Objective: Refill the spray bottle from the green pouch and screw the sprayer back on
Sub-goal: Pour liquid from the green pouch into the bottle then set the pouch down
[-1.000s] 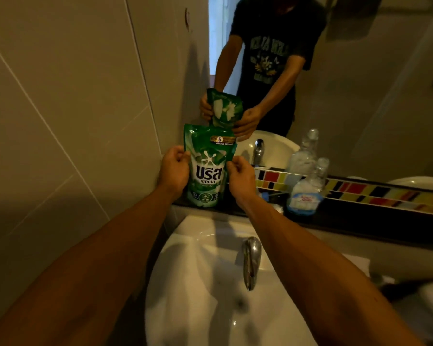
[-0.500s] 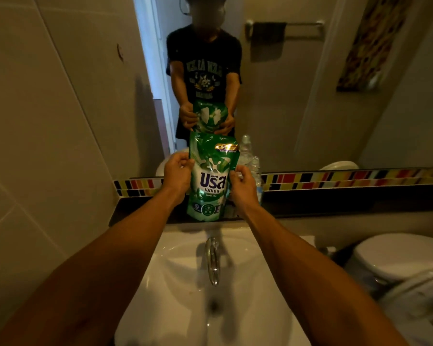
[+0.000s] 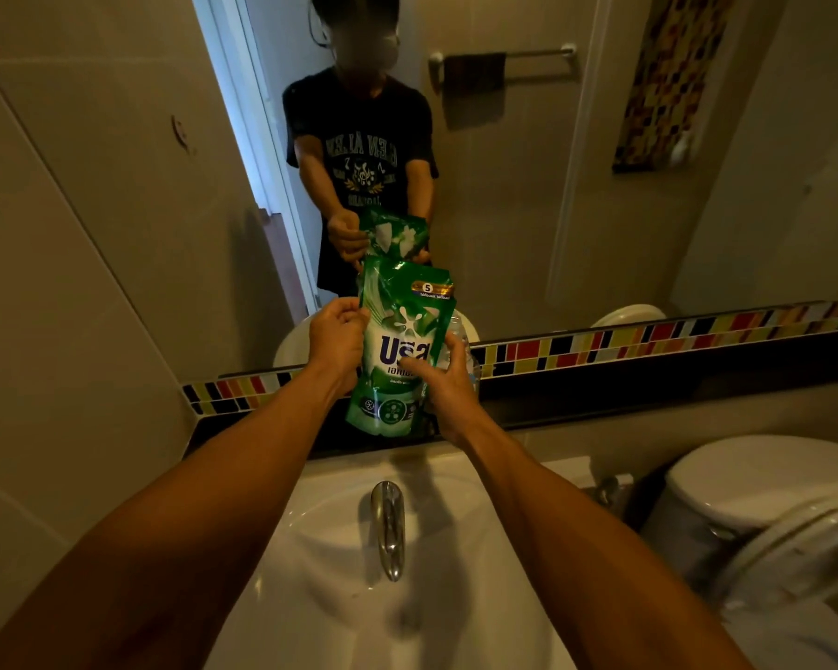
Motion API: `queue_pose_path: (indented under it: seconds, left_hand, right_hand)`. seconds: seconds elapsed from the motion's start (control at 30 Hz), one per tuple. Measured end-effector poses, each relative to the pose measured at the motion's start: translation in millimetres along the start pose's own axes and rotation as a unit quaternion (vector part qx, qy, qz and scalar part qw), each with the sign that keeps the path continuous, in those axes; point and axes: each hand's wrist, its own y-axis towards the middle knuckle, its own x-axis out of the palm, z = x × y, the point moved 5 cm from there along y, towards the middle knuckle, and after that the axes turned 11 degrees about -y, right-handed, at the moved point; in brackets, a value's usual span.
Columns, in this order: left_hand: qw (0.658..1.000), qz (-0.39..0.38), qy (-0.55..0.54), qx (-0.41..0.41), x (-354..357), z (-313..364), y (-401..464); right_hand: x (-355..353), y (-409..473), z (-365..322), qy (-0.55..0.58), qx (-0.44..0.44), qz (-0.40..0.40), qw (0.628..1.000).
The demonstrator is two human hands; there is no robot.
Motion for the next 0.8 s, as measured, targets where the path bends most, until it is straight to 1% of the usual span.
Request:
queue_pose_path:
  seconds: [0.23, 0.43, 0.57, 0.8]
  left_hand:
    - [0.999, 0.028, -0.036, -0.02, 0.3, -8.1, 4.3]
    - [0.998, 0.053, -0.029, -0.028, 1.1, -8.7, 6.0]
    - [0.998, 0.059, 0.001, -0.009, 1.0, -4.7, 9.9]
    - [0.997, 0.019, 0.069, 0.042, 10.6, 11.6, 12.7]
  right_hand:
    - [3.7, 2.6, 18.7, -0.073, -0.068, -0.011, 0.995]
    - [6.1, 0.4, 20.6, -0.068, -0.111, -0.005, 0.991]
    - [6.7, 0.6, 18.9, -0.073, -0.108, -0.003, 0.991]
    - [6.1, 5.5, 17.1, -0.067, -0.093, -0.011, 0.993]
